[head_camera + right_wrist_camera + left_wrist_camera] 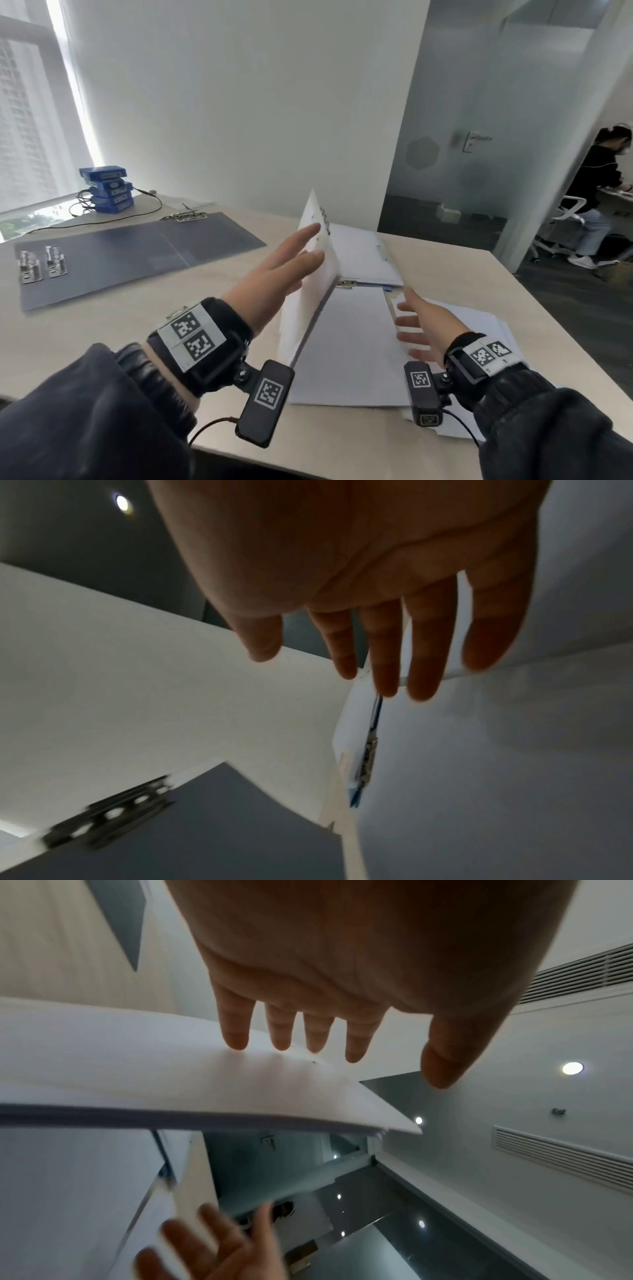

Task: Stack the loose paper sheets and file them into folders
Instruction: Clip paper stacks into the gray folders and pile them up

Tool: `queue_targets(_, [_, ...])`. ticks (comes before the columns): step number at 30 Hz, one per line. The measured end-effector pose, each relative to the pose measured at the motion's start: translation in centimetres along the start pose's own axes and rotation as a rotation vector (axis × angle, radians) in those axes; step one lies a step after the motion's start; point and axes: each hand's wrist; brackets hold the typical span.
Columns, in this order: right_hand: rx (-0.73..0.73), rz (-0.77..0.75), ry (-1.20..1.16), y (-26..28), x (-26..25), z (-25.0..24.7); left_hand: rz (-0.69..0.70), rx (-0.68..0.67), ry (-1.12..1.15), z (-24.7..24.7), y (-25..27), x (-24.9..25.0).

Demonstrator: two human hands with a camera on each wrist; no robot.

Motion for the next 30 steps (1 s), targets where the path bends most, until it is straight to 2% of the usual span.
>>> queue_targets(2, [-0.058,-0.037,-0.124,0.2,-0.6,-0.4,-0.058,-0.027,-0.097,1.0,-0.4,-1.4])
queue_targets(6, [-0.100,-0.111,-0.223,0.6,-2.0,-1.4,-0.266,-0.041,-0.486,2.0,-1.3,-4.7])
queue_targets(10, [-0.045,-0.145,0.017,0.0,-0.9,-2.4,-0.445,-0.054,-0.729,1.8,-1.5,-7.3])
queue_targets(13, [-0.057,-0.093,0.181,-0.4,0.7,-2.8,-0.444,-0.063,-0.787,1.6,-1.4,-8.6])
queue_targets(16, [-0.078,-0.042,0.286,-0.6,1.9,-2.5,-0.420,-0.005,-0.685,1.7,-1.5,-9.3])
queue_targets(20, [-0.061,-0.057,0.399,-1.5,2.8,-2.2,-0.440,0.148,-0.349,2.0,-1.8,-9.4])
queue_targets(26, [0.021,-0.111,0.561,-2.5,3.2,-2.2,-0.673,0.349,0.015,1.6,-2.1,-10.4])
queue_targets(28, [0.036,-0.141,0.569,-2.4,3.3,-2.1,-0.714,0.320,0.079,1.7,-1.6,-10.2])
queue_targets(30, [0.043,-0.160,0.574,-2.1,3.3,-1.9,-0.737,0.222,0.134,2.2,-1.0,-10.1])
Point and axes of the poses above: each hand's wrist, its own y-axis away from the middle knuckle, its own z-axis out of the palm, x = y × z, and after that the axes turned 11 degrees about x, right-handed
